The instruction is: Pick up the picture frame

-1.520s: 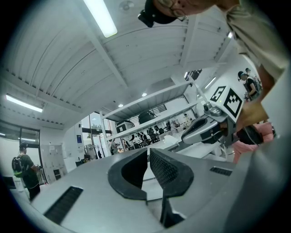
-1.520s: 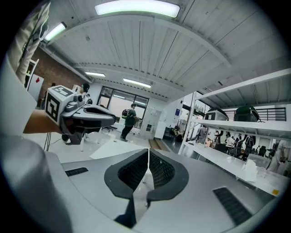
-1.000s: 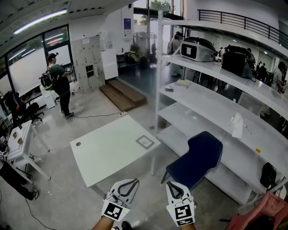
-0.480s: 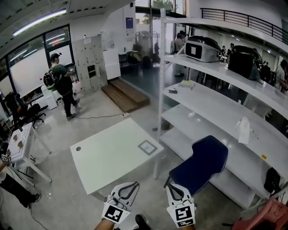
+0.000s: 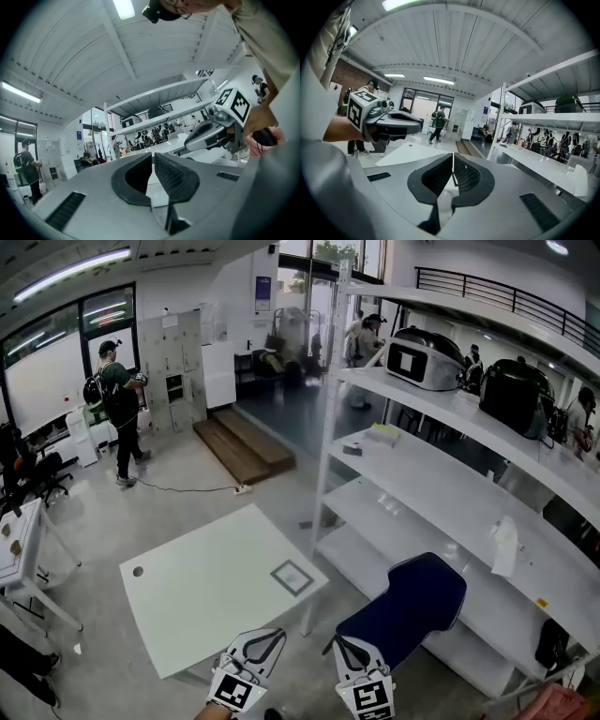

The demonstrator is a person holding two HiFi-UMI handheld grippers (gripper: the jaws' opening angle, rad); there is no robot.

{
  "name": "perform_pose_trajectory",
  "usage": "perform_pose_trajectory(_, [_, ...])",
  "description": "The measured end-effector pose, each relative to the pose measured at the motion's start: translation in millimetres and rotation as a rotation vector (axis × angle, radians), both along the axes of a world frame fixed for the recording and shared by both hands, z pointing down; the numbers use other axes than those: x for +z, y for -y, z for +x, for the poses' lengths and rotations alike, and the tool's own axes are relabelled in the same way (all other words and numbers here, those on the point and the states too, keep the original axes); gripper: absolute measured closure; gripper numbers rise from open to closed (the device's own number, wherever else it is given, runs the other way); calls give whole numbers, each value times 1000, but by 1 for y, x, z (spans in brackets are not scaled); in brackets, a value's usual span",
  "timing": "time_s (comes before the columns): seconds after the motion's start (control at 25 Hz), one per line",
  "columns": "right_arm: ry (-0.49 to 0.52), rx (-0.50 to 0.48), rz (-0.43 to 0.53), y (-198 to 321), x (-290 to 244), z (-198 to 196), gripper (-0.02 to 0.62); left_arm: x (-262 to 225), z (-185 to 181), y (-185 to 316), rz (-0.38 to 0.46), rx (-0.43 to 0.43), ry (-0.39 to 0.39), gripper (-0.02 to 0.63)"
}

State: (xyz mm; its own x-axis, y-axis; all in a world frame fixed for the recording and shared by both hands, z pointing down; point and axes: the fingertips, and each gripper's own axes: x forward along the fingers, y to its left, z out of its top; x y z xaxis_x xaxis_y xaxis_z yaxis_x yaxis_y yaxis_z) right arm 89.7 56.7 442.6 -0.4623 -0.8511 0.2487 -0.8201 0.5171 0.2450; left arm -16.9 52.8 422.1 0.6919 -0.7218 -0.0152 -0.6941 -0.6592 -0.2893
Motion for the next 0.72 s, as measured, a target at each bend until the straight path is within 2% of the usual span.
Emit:
perform_pose_trajectory(0.32, [-21, -14, -10, 61, 3, -20, 568, 6, -24, 60, -28, -28, -43, 578])
perform_pose_trajectory(0.72, [-2, -79, -33, 136, 12, -23, 568, 15, -27, 120, -64, -101, -32, 578])
